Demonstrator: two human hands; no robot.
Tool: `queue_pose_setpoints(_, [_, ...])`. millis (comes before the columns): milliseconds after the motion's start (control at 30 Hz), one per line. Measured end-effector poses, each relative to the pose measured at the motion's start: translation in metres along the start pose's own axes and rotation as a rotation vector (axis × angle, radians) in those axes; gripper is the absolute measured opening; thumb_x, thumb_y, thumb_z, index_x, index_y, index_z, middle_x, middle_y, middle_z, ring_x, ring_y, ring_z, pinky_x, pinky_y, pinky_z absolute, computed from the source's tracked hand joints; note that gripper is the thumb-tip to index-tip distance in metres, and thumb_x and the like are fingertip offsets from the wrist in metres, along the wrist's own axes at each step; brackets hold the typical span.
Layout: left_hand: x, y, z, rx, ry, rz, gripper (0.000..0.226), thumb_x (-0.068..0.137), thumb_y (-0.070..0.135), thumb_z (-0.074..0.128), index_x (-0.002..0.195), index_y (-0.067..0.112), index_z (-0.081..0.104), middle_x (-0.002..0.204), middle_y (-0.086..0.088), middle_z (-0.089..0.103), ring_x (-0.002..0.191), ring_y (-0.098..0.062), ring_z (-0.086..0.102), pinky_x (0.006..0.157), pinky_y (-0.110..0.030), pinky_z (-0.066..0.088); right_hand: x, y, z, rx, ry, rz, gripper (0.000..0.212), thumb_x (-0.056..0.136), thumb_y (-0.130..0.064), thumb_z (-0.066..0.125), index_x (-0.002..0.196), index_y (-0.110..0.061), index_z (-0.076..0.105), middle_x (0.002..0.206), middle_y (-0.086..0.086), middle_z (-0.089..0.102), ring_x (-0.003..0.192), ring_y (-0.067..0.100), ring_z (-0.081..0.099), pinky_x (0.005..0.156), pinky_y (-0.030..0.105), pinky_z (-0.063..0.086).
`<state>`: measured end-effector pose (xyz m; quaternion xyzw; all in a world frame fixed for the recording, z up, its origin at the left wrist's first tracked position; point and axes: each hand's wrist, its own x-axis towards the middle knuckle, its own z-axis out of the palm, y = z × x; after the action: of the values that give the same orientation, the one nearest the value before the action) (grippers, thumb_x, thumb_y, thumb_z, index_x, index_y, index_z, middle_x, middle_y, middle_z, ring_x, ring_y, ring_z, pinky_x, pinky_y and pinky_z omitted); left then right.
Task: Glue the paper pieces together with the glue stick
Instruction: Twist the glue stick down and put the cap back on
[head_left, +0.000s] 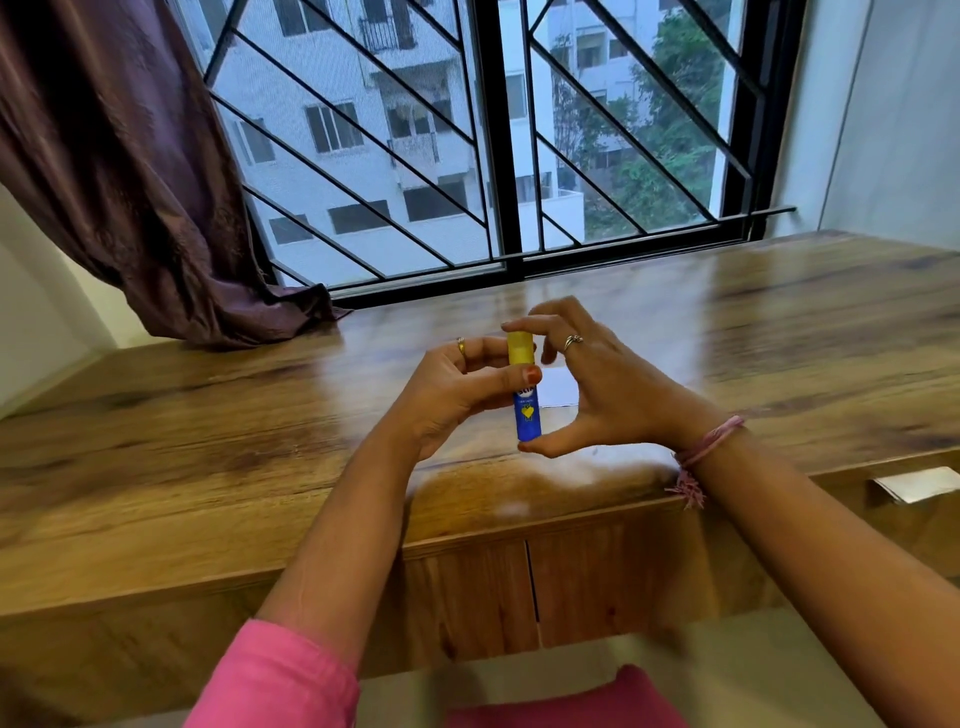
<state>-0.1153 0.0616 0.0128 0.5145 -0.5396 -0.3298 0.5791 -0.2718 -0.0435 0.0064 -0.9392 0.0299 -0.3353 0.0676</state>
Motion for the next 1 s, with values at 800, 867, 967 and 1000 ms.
queue_pose_setpoints(800, [0.015,-0.022,-0.024,0.035,0.306,-0.088,0.032,0.076,0.003,0.075,0.105,0.007,0.064,0.094,-0.006,0.072,0.091,-0.020,0.069,0.085,-0.027,0.056,-0.016,0.026,0.002,-0.125,0.051,0.491,0.058,0.087,-0.008,0.047,0.140,-0.028,0.033,0.124,-0.010,0.057,0.120,0.017,0.043,0.084,0.031,0.016])
queue_pose_setpoints(867, [0.020,-0.027,-0.028,0.060,0.369,-0.085,0.034,0.075,0.004,0.076,0.106,0.008,0.063,0.098,-0.007,0.070,0.096,-0.021,0.068,0.088,-0.030,0.054,-0.015,0.027,0.002,-0.148,0.067,0.559,0.064,0.080,0.002,0.040,0.136,-0.029,0.038,0.117,-0.013,0.061,0.117,0.016,0.045,0.085,0.032,0.016])
queue_pose_setpoints(967, [0.025,-0.033,-0.035,0.117,0.400,-0.083,0.035,0.075,0.005,0.077,0.107,0.010,0.062,0.099,-0.006,0.069,0.097,-0.020,0.067,0.090,-0.031,0.053,-0.017,0.028,0.005,-0.209,-0.010,0.607,0.064,0.079,0.003,0.040,0.136,-0.028,0.037,0.112,-0.014,0.064,0.123,0.015,0.043,0.097,0.040,0.017])
queue_pose_setpoints(1000, [0.027,-0.034,-0.036,0.143,0.403,-0.082,0.034,0.075,0.006,0.077,0.106,0.011,0.063,0.097,-0.004,0.069,0.095,-0.019,0.067,0.089,-0.030,0.053,-0.017,0.028,0.006,-0.218,-0.050,0.619,0.064,0.079,0.001,0.041,0.137,-0.028,0.036,0.111,-0.014,0.064,0.126,0.015,0.041,0.100,0.042,0.016])
